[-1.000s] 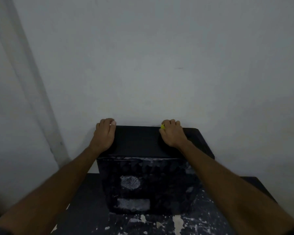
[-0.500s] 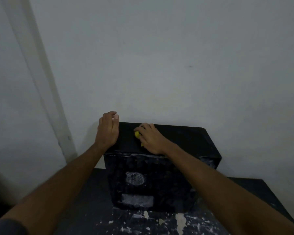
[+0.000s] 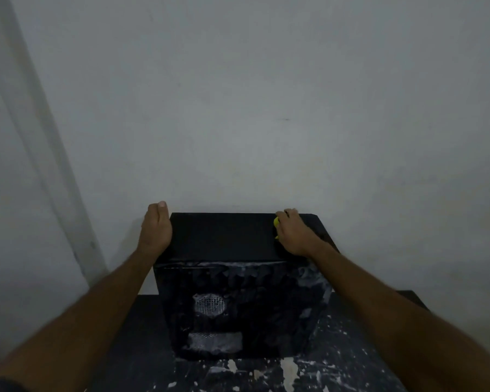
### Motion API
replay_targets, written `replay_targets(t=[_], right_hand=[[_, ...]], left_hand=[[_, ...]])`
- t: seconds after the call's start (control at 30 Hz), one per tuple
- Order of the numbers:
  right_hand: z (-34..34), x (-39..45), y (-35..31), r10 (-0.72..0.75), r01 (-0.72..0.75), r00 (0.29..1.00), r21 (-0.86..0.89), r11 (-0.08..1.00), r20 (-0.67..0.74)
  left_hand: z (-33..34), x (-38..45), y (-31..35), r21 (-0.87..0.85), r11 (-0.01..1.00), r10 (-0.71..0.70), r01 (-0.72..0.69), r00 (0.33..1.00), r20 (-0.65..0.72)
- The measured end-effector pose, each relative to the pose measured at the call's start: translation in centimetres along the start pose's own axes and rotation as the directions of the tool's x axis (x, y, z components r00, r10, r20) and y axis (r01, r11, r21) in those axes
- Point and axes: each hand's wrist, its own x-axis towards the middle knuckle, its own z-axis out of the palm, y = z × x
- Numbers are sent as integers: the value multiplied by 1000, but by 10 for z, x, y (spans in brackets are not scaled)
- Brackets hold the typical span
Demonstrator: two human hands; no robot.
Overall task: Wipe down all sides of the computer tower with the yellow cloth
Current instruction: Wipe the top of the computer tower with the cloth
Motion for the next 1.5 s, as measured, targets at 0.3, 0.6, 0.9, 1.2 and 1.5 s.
replay_targets(t=[0.3,0.6,0.9,1.2,1.5], right_hand=[[28,58,-117,-114,114,993,17,993,-12],[41,79,-220,-330,290,942,336,896,67],[34,18,-227,-527,410,849,589,696,31],[14,-22,-155,-442,220,891,753,620,104],[-14,-42,-48,-195,130,981,677,724,21]], left_hand=[[-2,9,-6,-311,927,-227,209,974,-24],[-30,15,-15,-469,852,-355,233,915,-190],[-39,26,-14,-380,813,-386,440,897,213],[-19,0,19,-127,979,-134,160,972,192],[5,-27,26,124,945,292,-303,952,96]])
